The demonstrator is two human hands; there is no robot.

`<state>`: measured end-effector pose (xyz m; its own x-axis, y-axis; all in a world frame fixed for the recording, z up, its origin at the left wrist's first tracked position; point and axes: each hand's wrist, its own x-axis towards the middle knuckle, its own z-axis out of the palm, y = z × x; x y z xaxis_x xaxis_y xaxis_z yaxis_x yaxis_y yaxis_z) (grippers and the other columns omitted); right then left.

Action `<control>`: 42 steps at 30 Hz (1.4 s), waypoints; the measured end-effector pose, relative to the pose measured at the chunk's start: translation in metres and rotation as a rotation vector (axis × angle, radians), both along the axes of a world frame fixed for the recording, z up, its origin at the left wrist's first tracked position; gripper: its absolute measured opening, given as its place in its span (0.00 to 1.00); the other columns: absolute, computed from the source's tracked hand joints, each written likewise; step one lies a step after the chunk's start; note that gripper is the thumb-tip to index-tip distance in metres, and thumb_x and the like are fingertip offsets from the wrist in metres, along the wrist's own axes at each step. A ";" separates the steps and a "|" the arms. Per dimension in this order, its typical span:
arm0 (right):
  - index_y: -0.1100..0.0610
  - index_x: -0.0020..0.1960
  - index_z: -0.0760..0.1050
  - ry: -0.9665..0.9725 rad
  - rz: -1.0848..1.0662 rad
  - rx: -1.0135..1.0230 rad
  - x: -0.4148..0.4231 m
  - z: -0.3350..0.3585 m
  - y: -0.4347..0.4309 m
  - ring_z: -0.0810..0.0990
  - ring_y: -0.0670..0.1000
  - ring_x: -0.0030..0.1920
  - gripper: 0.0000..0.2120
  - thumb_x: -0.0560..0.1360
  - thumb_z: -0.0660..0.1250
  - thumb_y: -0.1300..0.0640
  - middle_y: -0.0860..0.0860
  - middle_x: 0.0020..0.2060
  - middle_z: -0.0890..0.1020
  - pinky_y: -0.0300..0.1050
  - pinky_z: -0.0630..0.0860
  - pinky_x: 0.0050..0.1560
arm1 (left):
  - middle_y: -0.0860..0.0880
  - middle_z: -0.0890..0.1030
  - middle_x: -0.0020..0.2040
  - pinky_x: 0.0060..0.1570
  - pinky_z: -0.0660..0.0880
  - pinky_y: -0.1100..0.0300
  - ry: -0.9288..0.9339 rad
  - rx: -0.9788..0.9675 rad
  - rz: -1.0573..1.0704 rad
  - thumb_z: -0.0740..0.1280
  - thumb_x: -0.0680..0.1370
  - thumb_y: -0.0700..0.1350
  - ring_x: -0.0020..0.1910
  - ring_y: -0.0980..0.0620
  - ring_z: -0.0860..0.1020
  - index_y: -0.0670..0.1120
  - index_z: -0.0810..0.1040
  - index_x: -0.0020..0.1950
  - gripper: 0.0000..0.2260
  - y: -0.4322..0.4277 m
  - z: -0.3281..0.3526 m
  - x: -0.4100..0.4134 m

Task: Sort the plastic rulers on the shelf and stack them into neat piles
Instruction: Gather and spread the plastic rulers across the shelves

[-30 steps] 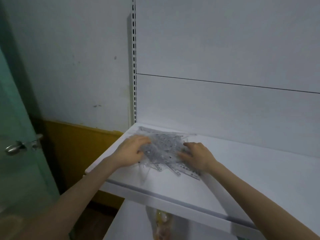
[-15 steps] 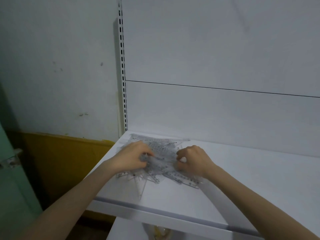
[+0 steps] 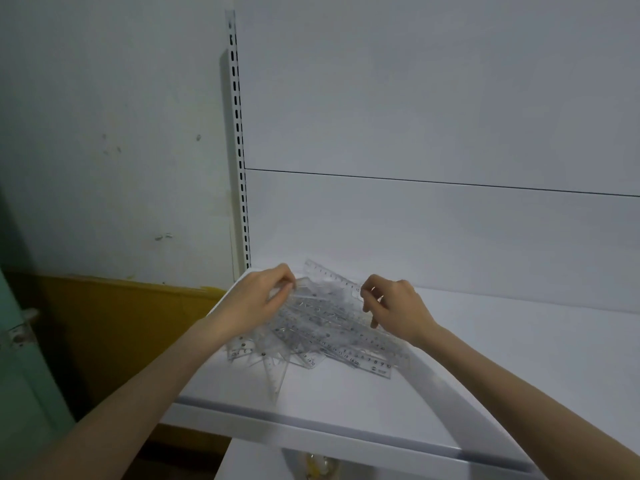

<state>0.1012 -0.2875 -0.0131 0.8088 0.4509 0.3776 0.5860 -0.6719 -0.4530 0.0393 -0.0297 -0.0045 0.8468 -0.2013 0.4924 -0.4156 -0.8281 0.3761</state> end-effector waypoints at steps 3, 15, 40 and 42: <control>0.58 0.46 0.74 0.121 -0.004 0.148 -0.003 0.007 -0.010 0.81 0.50 0.26 0.08 0.79 0.57 0.58 0.48 0.34 0.82 0.44 0.75 0.33 | 0.54 0.80 0.43 0.37 0.78 0.56 -0.002 -0.026 0.021 0.57 0.82 0.45 0.35 0.53 0.80 0.52 0.67 0.51 0.02 -0.008 0.009 0.000; 0.49 0.58 0.70 0.281 -0.325 0.446 -0.042 0.004 -0.133 0.77 0.49 0.31 0.16 0.73 0.69 0.49 0.50 0.45 0.80 0.39 0.71 0.27 | 0.44 0.76 0.41 0.34 0.66 0.60 0.090 -0.063 -0.088 0.54 0.82 0.48 0.33 0.53 0.69 0.45 0.67 0.51 0.07 -0.139 0.002 0.028; 0.56 0.61 0.75 0.000 -0.890 0.164 -0.171 -0.032 -0.499 0.78 0.44 0.46 0.17 0.72 0.72 0.58 0.49 0.54 0.79 0.30 0.73 0.43 | 0.46 0.75 0.52 0.45 0.67 0.59 0.227 0.025 -0.563 0.63 0.76 0.38 0.46 0.48 0.73 0.42 0.70 0.58 0.11 -0.516 -0.030 0.050; 0.56 0.61 0.75 -0.004 -0.888 0.125 -0.163 -0.035 -0.531 0.77 0.44 0.47 0.18 0.72 0.71 0.58 0.49 0.55 0.79 0.29 0.71 0.43 | 0.46 0.75 0.52 0.45 0.68 0.59 0.230 0.008 -0.538 0.63 0.75 0.37 0.46 0.48 0.73 0.42 0.71 0.57 0.11 -0.543 -0.035 0.056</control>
<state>-0.0613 -0.8180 -0.0485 0.8384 -0.3850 0.3859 -0.1246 -0.8246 -0.5518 0.0949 -0.5729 -0.0390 0.7093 -0.6356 0.3047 -0.6869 -0.5265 0.5010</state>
